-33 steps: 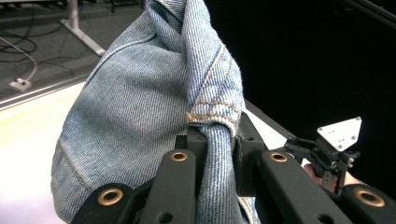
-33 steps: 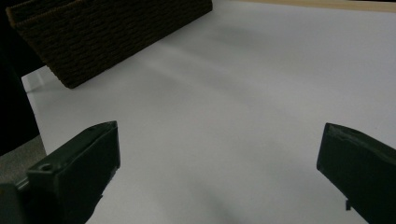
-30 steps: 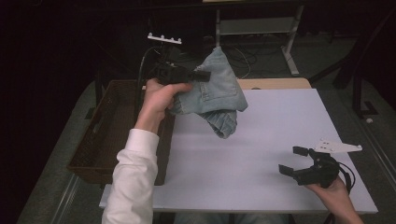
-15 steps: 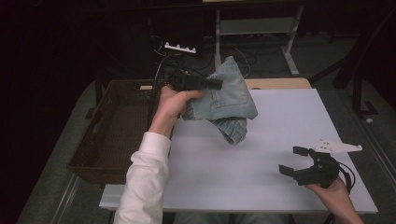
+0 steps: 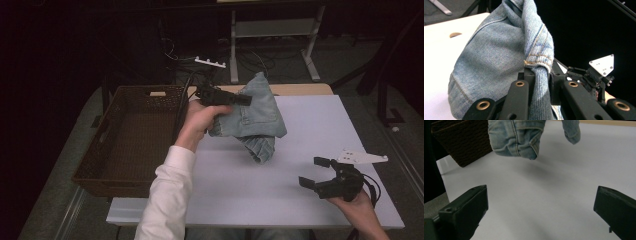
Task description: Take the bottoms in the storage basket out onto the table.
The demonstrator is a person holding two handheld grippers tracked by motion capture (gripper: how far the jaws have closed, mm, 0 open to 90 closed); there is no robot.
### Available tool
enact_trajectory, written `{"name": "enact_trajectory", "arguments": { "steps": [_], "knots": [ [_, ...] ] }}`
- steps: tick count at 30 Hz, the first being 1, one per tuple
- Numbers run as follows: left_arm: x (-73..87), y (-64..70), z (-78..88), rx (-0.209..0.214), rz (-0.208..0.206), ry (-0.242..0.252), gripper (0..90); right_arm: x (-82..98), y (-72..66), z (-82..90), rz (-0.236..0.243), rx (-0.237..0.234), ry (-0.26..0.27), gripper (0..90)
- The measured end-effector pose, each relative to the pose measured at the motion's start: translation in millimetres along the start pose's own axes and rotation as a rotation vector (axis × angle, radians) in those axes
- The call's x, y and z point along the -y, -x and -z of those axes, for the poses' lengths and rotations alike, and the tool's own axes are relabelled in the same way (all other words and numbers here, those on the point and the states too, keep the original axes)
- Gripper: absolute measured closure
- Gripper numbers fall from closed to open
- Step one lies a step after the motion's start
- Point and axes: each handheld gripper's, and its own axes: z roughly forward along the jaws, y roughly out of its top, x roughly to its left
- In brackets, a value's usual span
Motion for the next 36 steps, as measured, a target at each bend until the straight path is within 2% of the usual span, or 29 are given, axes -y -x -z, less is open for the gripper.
{"name": "enact_trajectory", "arguments": {
  "steps": [13,19,23,26,32,36],
  "knots": [
    [16.8,-12.4,-26.1,0.025,0.043,-0.04,79.9,0.3,-0.3,0.1,0.001,-0.001,-0.002,0.0],
    [26.2,-19.3,-40.3,0.02,0.062,-0.067,79.9,0.3,-0.2,0.1,0.001,-0.002,-0.003,0.0],
    [33.1,-24.2,-51.2,-0.003,0.064,-0.096,79.7,0.4,0.0,0.0,0.002,-0.002,-0.004,0.0],
    [37.1,-29.6,-54.6,0.006,0.078,-0.075,79.7,0.4,0.1,0.1,0.002,-0.002,-0.002,0.0],
    [40.1,-35.6,-60.5,-0.047,0.05,-0.091,78.7,0.3,0.1,-0.1,0.002,-0.002,-0.005,0.0],
    [42.9,-43.9,-67.1,-0.081,0.06,-0.104,76.9,0.2,-0.4,-0.4,0.001,-0.002,-0.006,0.0]
  ]
}}
